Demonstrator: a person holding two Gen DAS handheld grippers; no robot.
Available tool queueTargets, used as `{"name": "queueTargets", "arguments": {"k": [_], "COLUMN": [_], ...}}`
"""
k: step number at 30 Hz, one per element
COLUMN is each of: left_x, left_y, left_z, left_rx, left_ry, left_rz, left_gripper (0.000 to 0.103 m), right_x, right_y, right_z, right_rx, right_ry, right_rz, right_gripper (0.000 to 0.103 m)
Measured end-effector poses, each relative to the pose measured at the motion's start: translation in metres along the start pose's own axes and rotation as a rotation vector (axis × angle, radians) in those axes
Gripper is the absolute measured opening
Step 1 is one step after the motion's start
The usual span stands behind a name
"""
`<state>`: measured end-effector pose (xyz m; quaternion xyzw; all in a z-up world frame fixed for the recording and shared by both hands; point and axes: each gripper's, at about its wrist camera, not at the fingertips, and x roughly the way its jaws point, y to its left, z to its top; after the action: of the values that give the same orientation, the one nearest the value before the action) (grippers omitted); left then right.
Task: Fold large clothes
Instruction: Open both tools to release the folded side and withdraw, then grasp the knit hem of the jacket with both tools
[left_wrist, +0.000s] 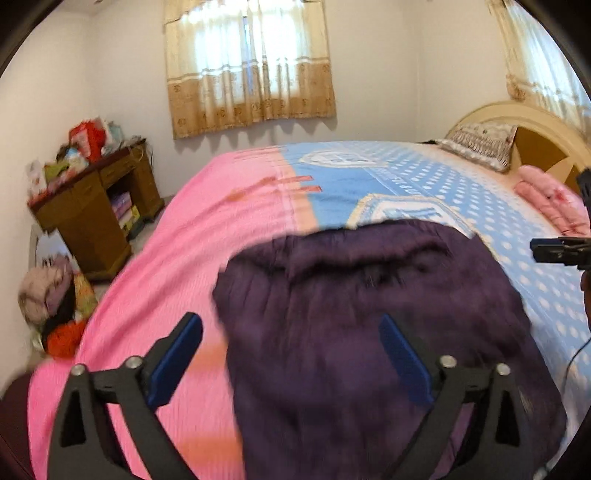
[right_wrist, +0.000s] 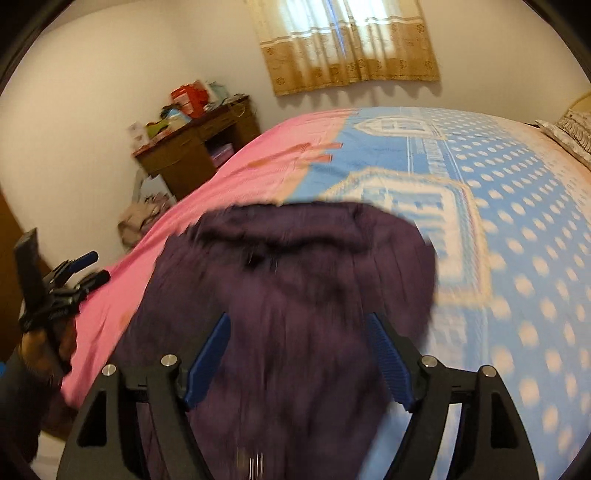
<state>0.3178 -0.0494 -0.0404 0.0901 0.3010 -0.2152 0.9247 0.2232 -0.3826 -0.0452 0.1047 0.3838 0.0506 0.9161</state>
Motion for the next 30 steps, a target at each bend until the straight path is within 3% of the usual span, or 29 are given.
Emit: {"name": "queueTargets", "arguments": {"k": [5, 8, 11, 15, 21, 23, 25, 28, 30], "left_x": [-0.057, -0.075, -0.076, -0.067, -0.057, -0.055, -0.055, -0.055, -0.054], "left_y": [0.023, 0.027, 0.022, 0.01, 0.003, -0.001, -0.009, -0.008, -0.007], "left_z": [-0.085, -0.126, -0.158, -0.183, -0.198, -0.206, -0.21, -0.211, -0.209], "left_rx": [-0.086, -0.118, -0.158, -0.198, -0.202, -0.196, -0.156, -0.14, -0.131], "left_ry": [0.046, 0.067, 0.107, 0.109, 0.076, 0.086, 0.055, 0.03, 0.023], "left_rz": [-0.017, -0.031, -0.085, -0.116, -0.157, -0.202, -0.173, -0.184, -0.188], "left_gripper": [0.099, 0.099, 0.1, 0.098, 0.092, 0.084, 0.084, 0.084, 0.08], "right_x": [-0.07, -0.09, -0.09, -0.059, -0.035, -0.034, -0.031, -0.03, -0.033], "right_y": [0.002, -0.002, -0.007, -0.001, 0.018, 0.016, 0.007, -0.004, -0.001], "right_z": [-0.096, -0.149, -0.195, -0.243, -0.26, -0.262, -0.263, -0.266, -0.265], "right_rx": [0.027, 0.065, 0.142, 0.237, 0.202, 0.216, 0.242, 0.283, 0.258], "right_ry": [0.076, 0.135, 0.147, 0.16, 0.081, 0.063, 0.038, 0.009, 0.002], "right_rz": [0.084, 0.121, 0.136, 0.183, 0.226, 0.237, 0.234, 0.275, 0.258], "right_gripper": [0.077, 0.077, 0.077, 0.077, 0.076, 0.069, 0.048, 0.043, 0.043]}}
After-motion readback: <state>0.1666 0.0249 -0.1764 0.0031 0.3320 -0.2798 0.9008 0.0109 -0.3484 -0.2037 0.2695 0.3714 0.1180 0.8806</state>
